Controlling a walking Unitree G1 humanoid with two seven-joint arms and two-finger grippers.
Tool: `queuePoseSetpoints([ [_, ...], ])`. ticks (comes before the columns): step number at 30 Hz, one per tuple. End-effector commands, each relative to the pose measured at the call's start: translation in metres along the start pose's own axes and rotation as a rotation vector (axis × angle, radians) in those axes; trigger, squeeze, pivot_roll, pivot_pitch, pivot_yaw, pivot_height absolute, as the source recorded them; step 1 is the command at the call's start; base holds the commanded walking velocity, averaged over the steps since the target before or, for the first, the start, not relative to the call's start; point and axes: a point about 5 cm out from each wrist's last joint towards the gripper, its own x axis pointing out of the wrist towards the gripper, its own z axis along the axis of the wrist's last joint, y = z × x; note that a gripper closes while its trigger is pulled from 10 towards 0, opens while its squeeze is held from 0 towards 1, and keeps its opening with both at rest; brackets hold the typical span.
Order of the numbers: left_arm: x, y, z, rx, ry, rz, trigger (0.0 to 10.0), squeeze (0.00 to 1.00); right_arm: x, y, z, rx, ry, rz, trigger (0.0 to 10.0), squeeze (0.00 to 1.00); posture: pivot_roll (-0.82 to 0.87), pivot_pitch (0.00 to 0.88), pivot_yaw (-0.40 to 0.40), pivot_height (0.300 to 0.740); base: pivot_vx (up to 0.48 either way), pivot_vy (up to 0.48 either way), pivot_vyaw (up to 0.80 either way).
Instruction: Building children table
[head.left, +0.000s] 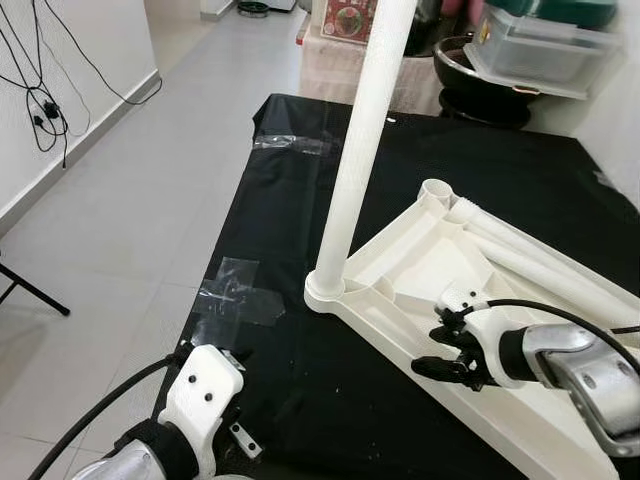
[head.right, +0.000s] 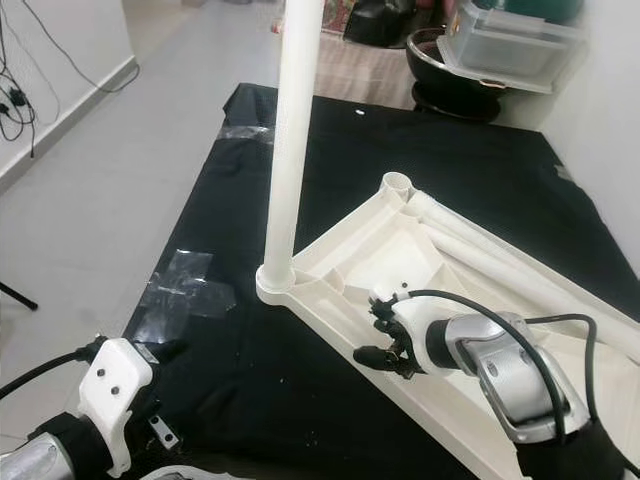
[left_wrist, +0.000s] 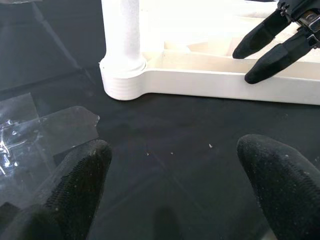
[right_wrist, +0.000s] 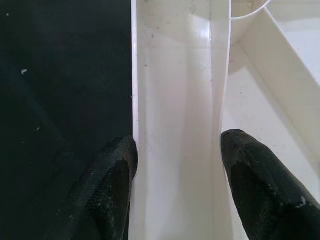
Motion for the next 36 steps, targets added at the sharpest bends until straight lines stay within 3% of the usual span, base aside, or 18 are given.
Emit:
queuePoseSetpoints([
  [1, 0.001, -0.003, -0.004, -0.007, 0.019, -0.009, 10.0, 0.0, 0.003, -0.003, -0.008, -0.024, 0.044, -0.029, 3.6, 0.0, 0.05, 0.175, -0.127, 0.74, 0.0, 0.0, 0.0],
  [2, 0.001, -0.003, -0.004, -0.007, 0.019, -0.009, 10.0, 0.0, 0.003, -0.003, -0.008, -0.024, 0.044, -0.029, 3.6, 0.0, 0.05, 0.175, -0.127, 0.74, 0.0, 0.0, 0.0],
  [3, 0.001, -0.003, -0.004, -0.006, 0.018, -0.009, 10.0, 0.0, 0.005, -0.001, -0.001, -0.086, 0.004, -0.011, 10.0, 0.0, 0.05, 0.174, -0.127, 0.74, 0.0, 0.0, 0.0],
  [8, 0.001, -0.003, -0.004, -0.007, 0.018, -0.01, 10.0, 0.0, 0.005, 0.0, 0.006, -0.083, -0.048, 0.012, 10.0, 0.0, 0.06, 0.171, -0.128, 0.74, 0.0, 0.0, 0.0],
  [11, 0.001, -0.004, -0.004, -0.008, 0.019, -0.011, 10.0, 0.0, 0.004, -0.01, 0.024, -0.036, -0.151, -0.006, 10.0, 0.0, 0.06, 0.169, -0.13, 0.74, 0.0, 0.0, 0.0],
  [14, 0.001, -0.004, -0.004, -0.008, 0.019, -0.011, 10.0, 0.0, 0.002, -0.016, 0.029, -0.022, -0.178, -0.037, 10.0, 0.0, 0.06, 0.169, -0.13, 0.74, 0.0, 0.0, 0.0],
  [19, 0.001, -0.004, -0.004, -0.008, 0.019, -0.013, 10.0, 0.0, 0.002, -0.019, 0.03, -0.036, -0.151, -0.039, 10.0, 0.0, 0.06, 0.171, -0.131, 0.74, 0.0, 0.0, 0.0],
  [20, 0.001, -0.004, -0.004, -0.008, 0.019, -0.013, 10.0, 0.0, 0.004, -0.008, 0.022, -0.051, -0.094, 0.041, 10.0, 0.0, 0.06, 0.176, -0.133, 0.74, 0.0, 0.0, 0.0],
  [23, 0.001, -0.004, -0.004, -0.008, 0.018, -0.012, 10.0, 0.0, 0.007, -0.005, 0.019, -0.056, -0.075, 0.047, 10.0, 0.0, 0.06, 0.177, -0.133, 0.74, 0.0, 0.0, 0.0],
  [32, 0.002, -0.005, -0.004, -0.009, 0.017, -0.008, 10.0, 0.0, 0.015, -0.008, 0.009, -0.036, -0.008, -0.001, 10.0, 0.0, 0.06, 0.179, -0.132, 0.74, 0.0, 0.0, 0.0],
  [34, 0.001, -0.004, -0.004, -0.01, 0.016, -0.008, 10.0, 0.0, 0.014, -0.008, -0.002, -0.083, 0.068, -0.008, 10.0, 0.0, 0.05, 0.18, -0.136, 0.74, 0.0, 0.0, 0.0],
  [36, 0.001, -0.004, -0.004, -0.01, 0.016, -0.008, 10.0, 0.0, 0.014, -0.008, -0.002, -0.083, 0.068, -0.008, 10.0, 0.0, 0.05, 0.18, -0.136, 0.74, 0.0, 0.0, 0.0],
])
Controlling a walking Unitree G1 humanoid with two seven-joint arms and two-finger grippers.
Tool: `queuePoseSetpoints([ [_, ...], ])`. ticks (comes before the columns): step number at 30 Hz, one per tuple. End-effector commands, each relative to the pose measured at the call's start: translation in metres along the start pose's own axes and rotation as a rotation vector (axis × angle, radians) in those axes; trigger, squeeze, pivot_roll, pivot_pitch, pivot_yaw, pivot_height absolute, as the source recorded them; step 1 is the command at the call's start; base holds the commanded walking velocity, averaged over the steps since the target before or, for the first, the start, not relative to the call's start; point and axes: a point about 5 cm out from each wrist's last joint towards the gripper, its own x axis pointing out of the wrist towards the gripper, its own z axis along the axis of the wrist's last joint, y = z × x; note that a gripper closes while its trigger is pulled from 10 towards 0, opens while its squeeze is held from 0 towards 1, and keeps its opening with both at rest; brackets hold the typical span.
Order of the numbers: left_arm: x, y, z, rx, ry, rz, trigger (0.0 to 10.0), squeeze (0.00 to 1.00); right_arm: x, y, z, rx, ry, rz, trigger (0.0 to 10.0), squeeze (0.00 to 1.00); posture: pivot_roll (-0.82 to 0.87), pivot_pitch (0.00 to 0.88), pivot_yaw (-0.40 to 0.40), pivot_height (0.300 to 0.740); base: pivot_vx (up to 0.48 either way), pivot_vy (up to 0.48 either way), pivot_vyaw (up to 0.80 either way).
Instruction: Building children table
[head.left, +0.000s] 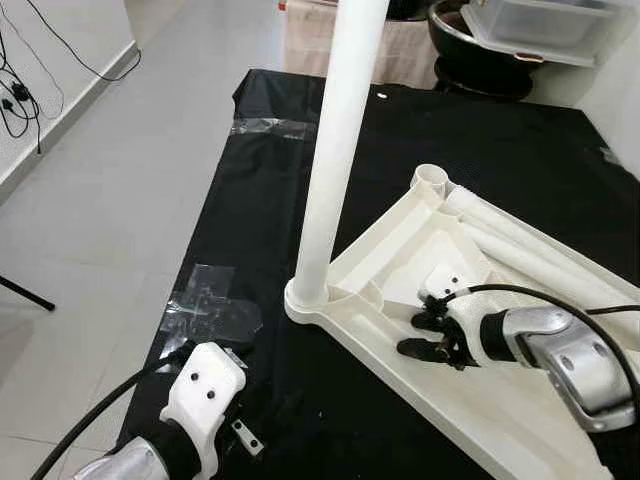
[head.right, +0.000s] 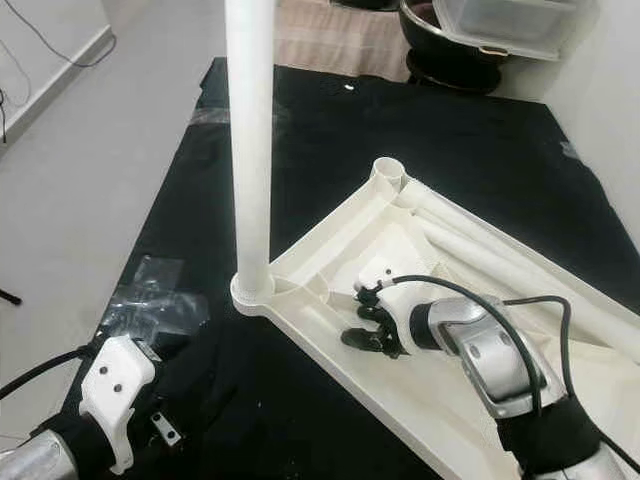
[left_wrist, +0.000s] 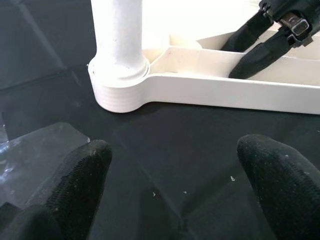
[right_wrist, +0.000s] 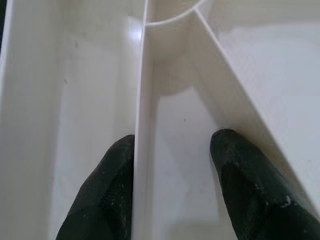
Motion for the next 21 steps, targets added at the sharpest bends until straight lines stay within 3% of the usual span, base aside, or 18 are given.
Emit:
queuePoseSetpoints([
  [1, 0.0, -0.003, -0.003, -0.015, 0.017, -0.013, 10.0, 0.0, 0.001, -0.002, -0.021, -0.021, 0.126, -0.033, 10.0, 0.0, 0.05, 0.181, -0.136, 0.74, 0.0, 0.0, 0.0],
  [2, 0.0, -0.003, -0.003, -0.015, 0.017, -0.013, 10.0, 0.0, 0.001, -0.002, -0.021, -0.021, 0.126, -0.033, 10.0, 0.0, 0.05, 0.181, -0.136, 0.74, 0.0, 0.0, 0.0],
  [3, 0.0, -0.004, -0.003, -0.015, 0.015, -0.013, 10.0, 0.0, 0.003, -0.002, -0.028, -0.059, 0.167, -0.059, 0.0, 0.0, 0.05, 0.181, -0.136, 0.74, 0.0, 0.0, 0.0],
  [11, 0.0, -0.004, -0.003, -0.016, 0.015, -0.013, 10.0, 0.0, 0.01, -0.005, -0.014, -0.117, 0.097, -0.103, 0.0, 0.0, 0.06, 0.184, -0.135, 0.74, 0.0, 0.0, 0.0],
  [21, 0.0, -0.004, -0.003, -0.016, 0.014, -0.012, 10.0, 0.0, 0.02, 0.002, 0.02, -0.297, -0.081, -0.055, 0.0, 0.0, 0.06, 0.187, -0.132, 0.74, 0.0, 0.0, 0.0],
])
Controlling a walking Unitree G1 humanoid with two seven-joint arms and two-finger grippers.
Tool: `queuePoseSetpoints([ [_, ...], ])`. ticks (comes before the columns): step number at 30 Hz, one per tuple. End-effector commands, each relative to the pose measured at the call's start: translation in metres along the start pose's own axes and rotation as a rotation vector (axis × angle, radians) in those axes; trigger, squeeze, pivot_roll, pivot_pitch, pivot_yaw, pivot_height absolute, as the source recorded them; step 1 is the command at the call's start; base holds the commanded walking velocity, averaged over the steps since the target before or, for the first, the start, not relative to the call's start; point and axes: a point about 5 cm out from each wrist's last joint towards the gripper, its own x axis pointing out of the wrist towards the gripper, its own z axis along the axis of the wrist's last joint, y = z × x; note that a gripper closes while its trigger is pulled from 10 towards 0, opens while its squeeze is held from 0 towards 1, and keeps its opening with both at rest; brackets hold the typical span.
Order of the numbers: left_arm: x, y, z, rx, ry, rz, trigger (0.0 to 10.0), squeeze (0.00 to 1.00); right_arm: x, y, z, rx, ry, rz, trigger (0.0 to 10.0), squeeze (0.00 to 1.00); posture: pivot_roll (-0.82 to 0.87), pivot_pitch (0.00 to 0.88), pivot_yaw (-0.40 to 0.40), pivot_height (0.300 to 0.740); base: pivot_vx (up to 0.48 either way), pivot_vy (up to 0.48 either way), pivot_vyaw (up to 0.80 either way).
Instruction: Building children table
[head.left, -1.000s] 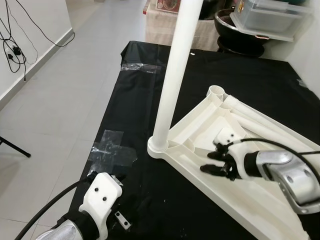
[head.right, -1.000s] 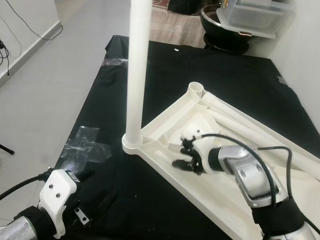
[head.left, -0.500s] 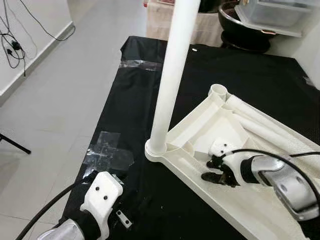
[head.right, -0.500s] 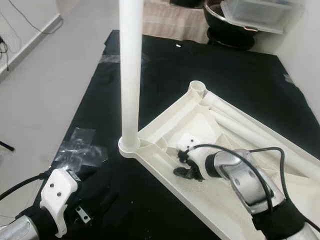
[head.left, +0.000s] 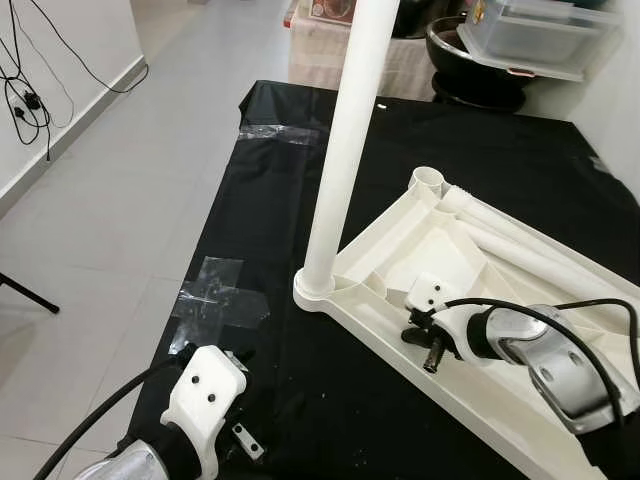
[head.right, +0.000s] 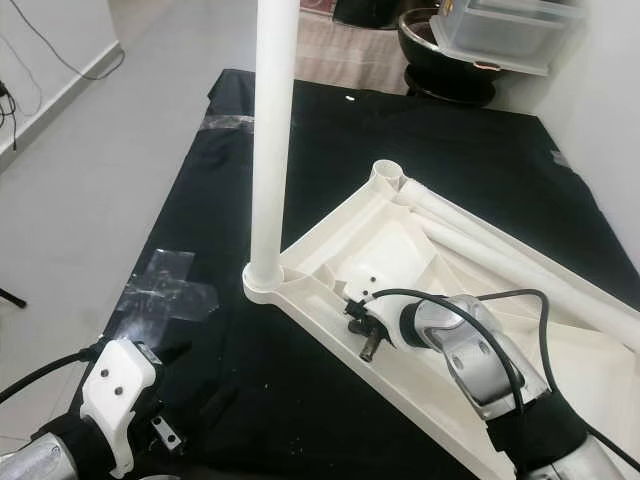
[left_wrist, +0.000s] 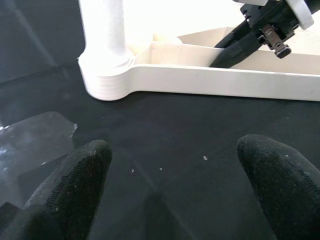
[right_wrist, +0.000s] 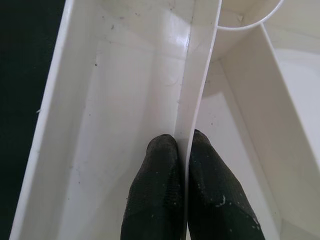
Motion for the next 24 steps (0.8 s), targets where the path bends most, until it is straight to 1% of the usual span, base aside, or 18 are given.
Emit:
queuePoseSetpoints([
  [1, 0.0, -0.002, -0.002, -0.005, 0.013, -0.003, 10.0, 0.0, 0.002, 0.001, 0.012, -0.079, -0.053, 0.008, 0.0, 0.0, 0.06, 0.187, -0.132, 0.74, 0.0, 0.0, 0.0],
  [2, 0.0, -0.002, -0.002, -0.005, 0.013, -0.004, 10.0, 0.0, 0.004, 0.003, 0.02, -0.118, -0.104, 0.026, 0.0, 0.0, 0.06, 0.188, -0.132, 0.74, 0.0, 0.0, 0.0],
  [3, 0.0, -0.002, -0.002, -0.005, 0.012, -0.004, 10.0, 0.0, 0.005, 0.008, 0.031, -0.206, -0.181, 0.066, 0.0, 0.0, 0.06, 0.188, -0.132, 0.74, 0.0, 0.0, 0.0],
  [4, 0.0, -0.002, -0.001, -0.005, 0.012, -0.005, 10.0, 0.0, 0.006, 0.011, 0.043, -0.267, -0.258, 0.094, 0.0, 0.0, 0.06, 0.189, -0.13, 0.74, 0.0, 0.0, 0.0],
  [5, 0.0, -0.002, -0.001, -0.005, 0.012, -0.005, 10.0, 0.0, 0.006, 0.011, 0.043, -0.267, -0.258, 0.094, 0.0, 0.0, 0.06, 0.189, -0.13, 0.74, 0.0, 0.0, 0.0],
  [6, 0.0, -0.002, -0.001, -0.005, 0.012, -0.005, 10.0, 0.0, 0.006, 0.013, 0.051, -0.305, -0.307, 0.111, 0.0, 0.0, 0.06, 0.189, -0.13, 0.74, 0.0, 0.0, 0.0],
  [7, 0.0, -0.002, -0.001, -0.005, 0.012, -0.005, 10.0, 0.0, 0.006, 0.013, 0.051, -0.305, -0.307, 0.111, 0.0, 0.0, 0.06, 0.189, -0.13, 0.74, 0.0, 0.0, 0.0],
  [8, 0.0, -0.002, -0.001, -0.005, 0.012, -0.005, 10.0, 0.0, 0.007, 0.015, 0.058, -0.344, -0.339, 0.132, 0.0, 0.0, 0.06, 0.191, -0.131, 0.74, 0.0, 0.0, 0.0],
  [9, 0.0, -0.002, -0.001, -0.005, 0.012, -0.005, 10.0, 0.0, 0.007, 0.015, 0.058, -0.344, -0.339, 0.132, 0.0, 0.0, 0.06, 0.191, -0.131, 0.74, 0.0, 0.0, 0.0],
  [10, 0.0, -0.003, -0.001, -0.006, 0.012, -0.004, 10.0, 0.0, 0.008, 0.016, 0.065, -0.372, -0.365, 0.156, 0.0, 0.0, 0.07, 0.192, -0.132, 0.74, 0.0, 0.0, 0.0],
  [11, -0.001, -0.003, -0.001, -0.006, 0.012, -0.003, 10.0, 0.0, 0.009, 0.02, 0.073, -0.42, -0.394, 0.189, 0.0, 0.0, 0.07, 0.194, -0.132, 0.74, 0.0, 0.0, 0.0],
  [12, -0.001, -0.003, -0.001, -0.006, 0.012, -0.003, 10.0, 0.0, 0.009, 0.02, 0.073, -0.42, -0.394, 0.189, 0.0, 0.0, 0.07, 0.194, -0.132, 0.74, 0.0, 0.0, 0.0],
  [15, -0.002, -0.002, 0.0, -0.005, 0.014, 0.0, 10.0, 0.0, 0.011, 0.033, 0.09, -0.508, -0.48, 0.278, 0.0, 0.0, 0.07, 0.196, -0.129, 0.74, 0.0, 0.0, 0.0],
  [17, -0.002, -0.002, 0.0, -0.006, 0.015, 0.0, 10.0, 0.0, 0.012, 0.04, 0.096, -0.54, -0.511, 0.311, 0.0, 0.0, 0.08, 0.197, -0.126, 0.74, 0.0, 0.0, 0.0],
  [19, -0.003, -0.003, 0.0, -0.005, 0.016, -0.002, 10.0, 0.0, 0.015, 0.044, 0.099, -0.573, -0.534, 0.336, 0.0, 0.0, 0.08, 0.198, -0.123, 0.74, 0.0, 0.0, 0.0],
  [20, -0.003, -0.003, 0.0, -0.005, 0.016, -0.002, 10.0, 0.0, 0.015, 0.044, 0.099, -0.573, -0.534, 0.336, 0.0, 0.0, 0.08, 0.198, -0.123, 0.74, 0.0, 0.0, 0.0],
  [22, -0.003, -0.002, 0.0, -0.004, 0.017, -0.005, 10.0, 0.0, 0.018, 0.046, 0.101, -0.621, -0.544, 0.356, 0.0, 0.0, 0.08, 0.198, -0.117, 0.74, 0.0, 0.0, 0.0],
  [24, -0.003, -0.002, 0.0, -0.004, 0.018, -0.005, 10.0, 0.0, 0.019, 0.046, 0.102, -0.638, -0.546, 0.361, 0.0, 0.0, 0.08, 0.198, -0.117, 0.74, 0.0, 0.0, 0.0],
])
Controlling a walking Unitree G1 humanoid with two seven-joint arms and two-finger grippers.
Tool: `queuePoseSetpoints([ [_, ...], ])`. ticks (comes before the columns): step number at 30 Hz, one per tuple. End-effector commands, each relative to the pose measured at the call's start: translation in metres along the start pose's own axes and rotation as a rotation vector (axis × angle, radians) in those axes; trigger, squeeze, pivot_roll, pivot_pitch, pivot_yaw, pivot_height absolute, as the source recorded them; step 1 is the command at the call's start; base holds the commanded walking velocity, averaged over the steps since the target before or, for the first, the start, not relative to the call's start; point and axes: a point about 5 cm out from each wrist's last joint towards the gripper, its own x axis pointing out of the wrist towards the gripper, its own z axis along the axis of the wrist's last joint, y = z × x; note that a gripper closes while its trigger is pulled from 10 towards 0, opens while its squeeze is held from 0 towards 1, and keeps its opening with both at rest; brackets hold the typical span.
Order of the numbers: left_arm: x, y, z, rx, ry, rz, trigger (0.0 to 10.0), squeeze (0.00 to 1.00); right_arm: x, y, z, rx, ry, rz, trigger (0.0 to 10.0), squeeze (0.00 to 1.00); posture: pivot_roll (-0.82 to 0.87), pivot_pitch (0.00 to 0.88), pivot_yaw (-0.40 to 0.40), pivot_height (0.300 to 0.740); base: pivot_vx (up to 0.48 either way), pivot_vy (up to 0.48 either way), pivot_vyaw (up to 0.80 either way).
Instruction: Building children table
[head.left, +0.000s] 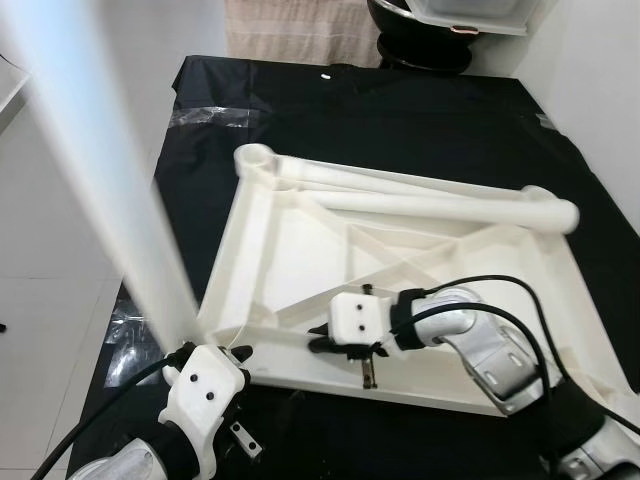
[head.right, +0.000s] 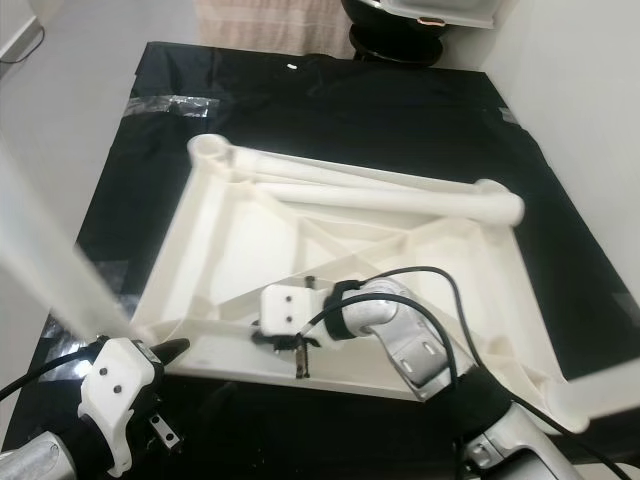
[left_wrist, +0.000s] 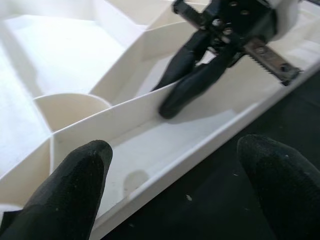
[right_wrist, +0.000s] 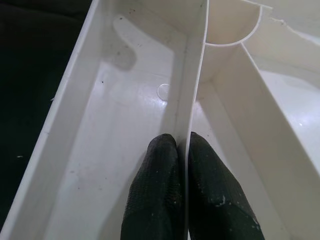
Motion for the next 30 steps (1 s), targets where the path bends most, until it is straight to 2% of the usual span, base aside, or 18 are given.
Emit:
queuePoseSetpoints([
  [1, -0.001, -0.003, 0.001, -0.006, 0.004, -0.006, 10.0, 0.0, -0.002, -0.007, 0.023, -0.156, -0.091, 0.002, 0.0, 0.0, 0.09, 0.199, -0.116, 0.74, 0.0, 0.0, 0.0],
  [7, -0.001, -0.002, 0.001, -0.003, 0.005, -0.006, 10.0, 0.0, -0.008, -0.017, 0.014, -0.25, -0.049, 0.038, 0.0, 0.0, 0.09, 0.197, -0.114, 0.74, 0.0, 0.0, 0.0],
  [9, -0.001, -0.002, 0.001, -0.003, 0.005, -0.006, 10.0, 0.0, -0.008, -0.017, 0.014, -0.25, -0.049, 0.038, 0.0, 0.0, 0.09, 0.197, -0.114, 0.74, 0.0, 0.0, 0.0],
  [11, -0.002, -0.001, 0.001, -0.001, 0.007, -0.004, 10.0, 0.0, -0.018, -0.021, -0.001, -0.3, 0.049, 0.069, 0.0, 0.0, 0.1, 0.195, -0.113, 0.74, 0.0, 0.0, 0.0],
  [12, -0.002, -0.001, 0.001, -0.001, 0.007, -0.004, 10.0, 0.0, -0.018, -0.021, -0.001, -0.3, 0.049, 0.069, 0.0, 0.0, 0.1, 0.195, -0.113, 0.74, 0.0, 0.0, 0.0],
  [13, -0.002, -0.001, 0.001, 0.0, 0.008, -0.004, 10.0, 0.0, -0.024, -0.022, -0.009, -0.319, 0.102, 0.087, 0.0, 0.0, 0.1, 0.195, -0.112, 0.74, 0.0, 0.0, 0.0],
  [14, -0.002, -0.001, 0.002, 0.001, 0.008, -0.004, 10.0, 0.0, -0.03, -0.021, -0.017, -0.329, 0.153, 0.11, 1.0, 0.0, 0.1, 0.195, -0.111, 0.74, 0.0, 0.0, 0.0],
  [15, -0.002, -0.001, 0.002, 0.001, 0.008, -0.004, 10.0, 0.0, -0.03, -0.021, -0.017, -0.329, 0.153, 0.11, 1.0, 0.0, 0.1, 0.195, -0.111, 0.74, 0.0, 0.0, 0.0],
  [16, -0.002, -0.001, 0.002, 0.002, 0.009, -0.005, 10.0, 0.0, -0.034, -0.021, -0.023, -0.341, 0.192, 0.111, 10.0, 0.0, 0.1, 0.195, -0.107, 0.74, 0.0, 0.0, 0.0],
  [18, -0.003, -0.001, 0.002, 0.002, 0.01, -0.006, 10.0, 0.0, -0.039, -0.021, -0.027, -0.324, 0.22, 0.101, 10.0, 0.0, 0.1, 0.194, -0.104, 0.74, 0.0, 0.0, 0.0],
  [19, -0.003, -0.001, 0.002, 0.003, 0.011, -0.007, 10.0, 0.0, -0.042, -0.022, -0.029, -0.31, 0.232, 0.088, 10.0, 0.36, 0.1, 0.195, -0.103, 0.74, 0.0, 0.0, 0.0],
  [20, -0.003, -0.001, 0.002, 0.003, 0.011, -0.007, 10.0, 0.0, -0.042, -0.022, -0.029, -0.31, 0.232, 0.088, 10.0, 0.36, 0.1, 0.195, -0.103, 0.74, 0.0, 0.0, 0.0],
  [21, -0.003, -0.001, 0.002, 0.004, 0.012, -0.009, 10.0, 0.0, -0.046, -0.02, -0.031, -0.275, 0.231, 0.088, 10.0, 1.0, 0.1, 0.194, -0.1, 0.74, 0.0, 0.0, 0.0],
  [23, -0.003, -0.001, 0.002, 0.005, 0.013, -0.011, 10.0, 0.0, -0.05, -0.017, -0.031, -0.243, 0.219, 0.096, 10.0, 1.0, 0.1, 0.194, -0.099, 0.74, 0.0, 0.0, 0.0],
  [25, -0.002, -0.001, 0.002, 0.006, 0.012, -0.015, 10.0, 0.0, -0.061, -0.008, -0.032, -0.172, 0.195, 0.109, 10.0, 1.0, 0.09, 0.194, -0.094, 0.74, 0.0, 0.0, 0.0],
  [26, -0.002, -0.001, 0.002, 0.006, 0.012, -0.015, 10.0, 0.0, -0.061, -0.008, -0.032, -0.172, 0.195, 0.109, 10.0, 1.0, 0.09, 0.194, -0.094, 0.74, 0.0, 0.0, 0.0],
  [29, 0.0, 0.0, 0.003, -0.003, 0.001, -0.012, 10.0, 0.0, -0.076, 0.007, -0.034, -0.073, 0.183, 0.126, 10.0, 1.0, 0.08, 0.192, -0.093, 0.74, 0.0, 0.0, 0.0],
  [30, 0.0, 0.0, 0.003, -0.003, 0.001, -0.012, 10.0, 0.0, -0.076, 0.007, -0.034, -0.073, 0.183, 0.126, 10.0, 1.0, 0.08, 0.192, -0.093, 0.74, 0.0, 0.0, 0.0],
])
